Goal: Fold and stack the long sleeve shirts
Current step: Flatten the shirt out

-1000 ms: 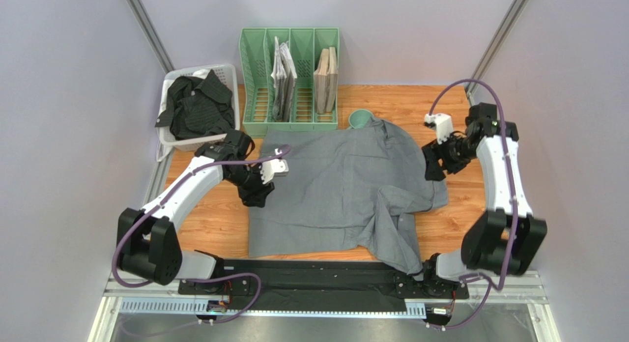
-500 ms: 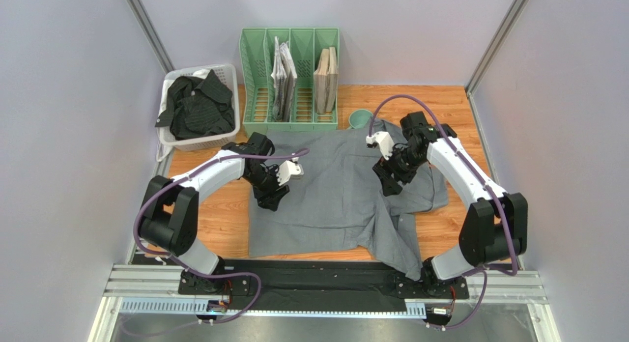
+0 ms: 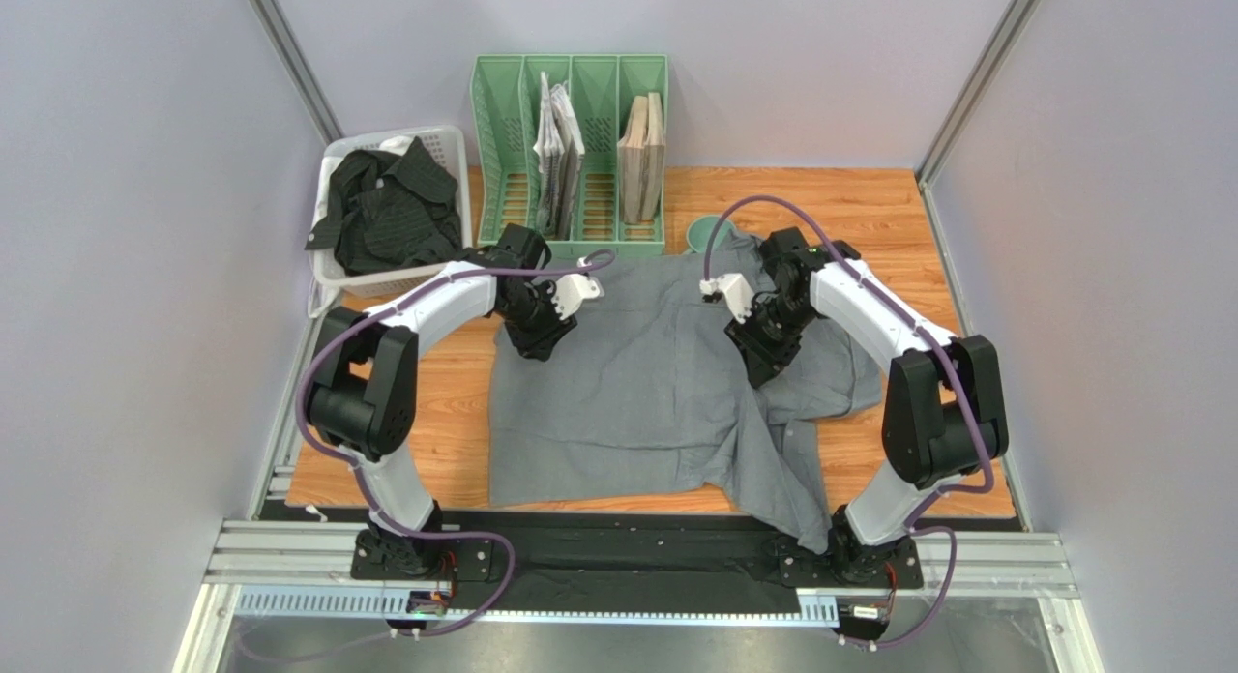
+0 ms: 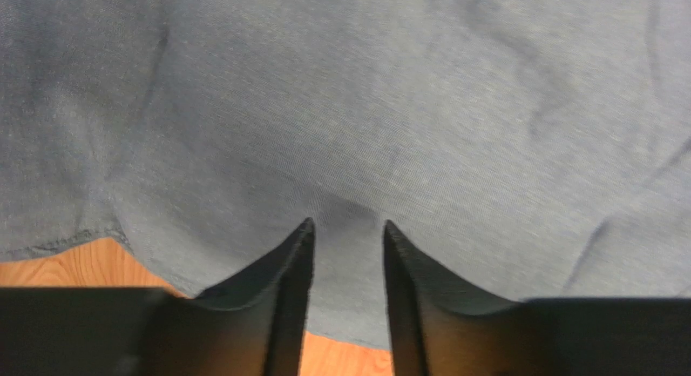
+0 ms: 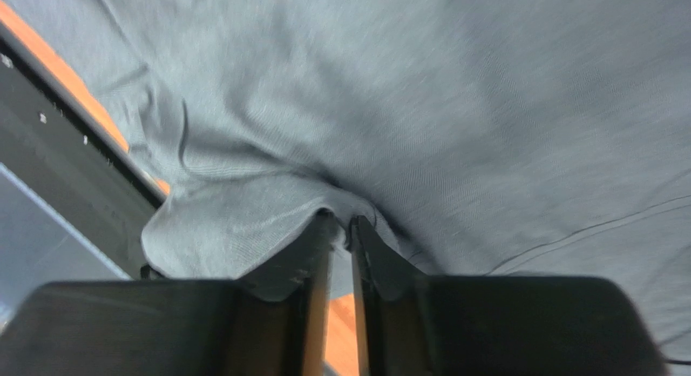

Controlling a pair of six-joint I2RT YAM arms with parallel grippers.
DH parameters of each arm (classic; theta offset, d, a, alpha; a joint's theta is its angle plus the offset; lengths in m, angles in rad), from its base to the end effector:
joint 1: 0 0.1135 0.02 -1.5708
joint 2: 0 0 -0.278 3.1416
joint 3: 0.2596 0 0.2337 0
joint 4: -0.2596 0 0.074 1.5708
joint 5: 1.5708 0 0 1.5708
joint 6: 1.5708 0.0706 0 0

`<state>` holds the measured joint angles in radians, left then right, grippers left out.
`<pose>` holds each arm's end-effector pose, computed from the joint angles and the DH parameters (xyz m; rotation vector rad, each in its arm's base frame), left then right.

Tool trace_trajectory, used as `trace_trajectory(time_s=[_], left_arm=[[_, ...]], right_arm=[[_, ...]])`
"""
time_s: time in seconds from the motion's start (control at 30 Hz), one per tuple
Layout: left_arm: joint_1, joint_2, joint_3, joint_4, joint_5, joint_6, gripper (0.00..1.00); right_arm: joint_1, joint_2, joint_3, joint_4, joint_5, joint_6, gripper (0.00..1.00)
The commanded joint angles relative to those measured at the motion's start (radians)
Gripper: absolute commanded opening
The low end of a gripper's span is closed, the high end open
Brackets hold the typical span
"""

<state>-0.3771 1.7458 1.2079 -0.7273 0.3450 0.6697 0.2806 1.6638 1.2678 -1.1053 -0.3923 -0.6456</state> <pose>0.3030 -0.1457 0.1891 1.4446 2.3550 -0.4141 0.2683 0.1054 0.2196 -1.3367 2.6314 0.5581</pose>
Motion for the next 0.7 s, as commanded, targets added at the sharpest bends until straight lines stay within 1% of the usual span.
trace_trajectory(time_s=[0.0,0.03,0.07,0.1,0.13,0.17,0.23,0.3,0.33,0.4,0.43,0.5,0.57,0.6,0.63,0.67], left_arm=[[0.015,0.066,0.022,0.003,-0.078,-0.009,0.36],[0.023,0.072,0.009,0.006,-0.083,-0.007,0.29],[0.027,0.072,0.001,0.003,-0.087,-0.004,0.26],[0.036,0.07,-0.017,0.003,-0.09,-0.004,0.23],[0.043,0.067,-0.028,0.003,-0.095,-0.002,0.17],[0.046,0.06,-0.037,0.003,-0.1,0.007,0.15],[0.056,0.044,-0.06,0.003,-0.104,0.013,0.08],[0.064,0.044,-0.07,-0.007,-0.121,0.016,0.05],[0.067,0.047,-0.071,-0.014,-0.124,0.021,0.01],[0.07,0.043,-0.083,-0.021,-0.135,0.028,0.0],[0.072,0.04,-0.09,-0.023,-0.141,0.03,0.0],[0.078,0.037,-0.1,-0.033,-0.152,0.033,0.0],[0.086,0.031,-0.107,-0.043,-0.159,0.044,0.0],[0.095,0.027,-0.12,-0.049,-0.161,0.048,0.0],[0.098,0.015,-0.126,-0.053,-0.162,0.06,0.0],[0.101,0.006,-0.136,-0.06,-0.159,0.07,0.0]], right_arm=[[-0.014,-0.047,-0.082,-0.091,0.041,-0.057,0.11],[-0.021,-0.08,-0.12,-0.1,0.065,-0.072,0.06],[-0.046,-0.097,-0.139,-0.111,0.078,-0.1,0.01],[-0.064,-0.116,-0.151,-0.14,0.087,-0.117,0.0],[-0.084,-0.156,-0.171,-0.157,0.098,-0.132,0.0],[-0.124,-0.17,-0.18,-0.194,0.108,-0.17,0.0],[-0.179,-0.228,-0.215,-0.22,0.145,-0.207,0.0],[-0.219,-0.265,-0.248,-0.243,0.17,-0.267,0.0],[-0.251,-0.278,-0.267,-0.243,0.206,-0.288,0.0],[-0.271,-0.315,-0.335,-0.238,0.262,-0.354,0.0],[-0.318,-0.329,-0.358,-0.229,0.282,-0.374,0.0],[-0.331,-0.364,-0.435,-0.183,0.35,-0.406,0.0],[-0.337,-0.4,-0.505,-0.154,0.388,-0.457,0.0],[-0.337,-0.409,-0.527,-0.154,0.432,-0.474,0.0],[-0.337,-0.417,-0.541,-0.156,0.443,-0.505,0.01],[-0.339,-0.427,-0.547,-0.171,0.454,-0.52,0.08]])
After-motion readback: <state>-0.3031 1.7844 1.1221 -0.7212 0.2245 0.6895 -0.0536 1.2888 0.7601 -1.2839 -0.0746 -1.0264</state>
